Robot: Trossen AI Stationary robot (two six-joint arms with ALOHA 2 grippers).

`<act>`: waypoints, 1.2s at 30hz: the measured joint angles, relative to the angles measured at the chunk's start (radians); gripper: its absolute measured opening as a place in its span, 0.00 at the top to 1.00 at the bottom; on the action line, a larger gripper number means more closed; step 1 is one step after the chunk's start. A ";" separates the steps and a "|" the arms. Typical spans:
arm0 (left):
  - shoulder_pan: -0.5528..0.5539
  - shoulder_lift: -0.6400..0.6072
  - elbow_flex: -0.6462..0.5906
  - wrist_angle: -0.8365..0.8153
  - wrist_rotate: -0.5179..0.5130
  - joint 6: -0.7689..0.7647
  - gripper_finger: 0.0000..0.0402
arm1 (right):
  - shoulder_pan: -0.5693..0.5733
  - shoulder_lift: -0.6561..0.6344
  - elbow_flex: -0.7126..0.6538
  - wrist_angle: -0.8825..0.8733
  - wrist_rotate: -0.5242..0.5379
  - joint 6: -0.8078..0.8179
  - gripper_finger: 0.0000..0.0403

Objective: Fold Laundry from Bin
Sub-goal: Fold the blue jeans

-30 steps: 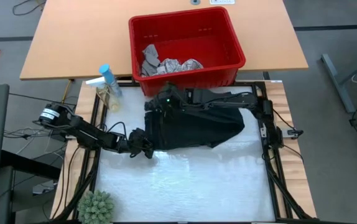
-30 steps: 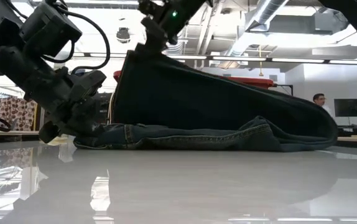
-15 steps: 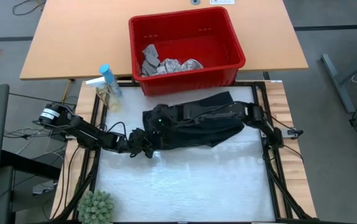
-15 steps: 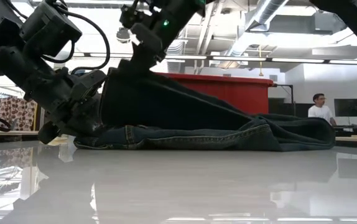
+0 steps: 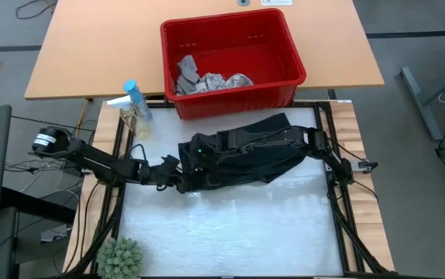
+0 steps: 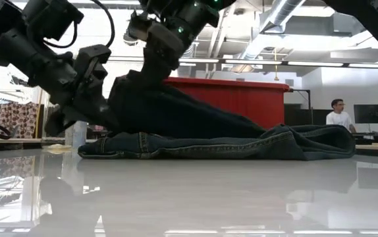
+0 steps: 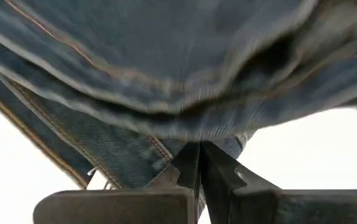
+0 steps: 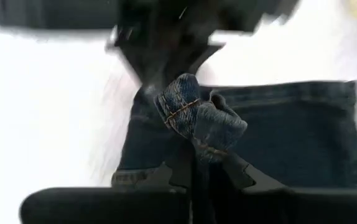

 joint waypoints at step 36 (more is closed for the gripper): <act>0.098 -0.401 0.000 -0.127 -0.068 -0.027 1.00 | -0.194 -0.001 0.255 -0.654 0.107 0.145 0.43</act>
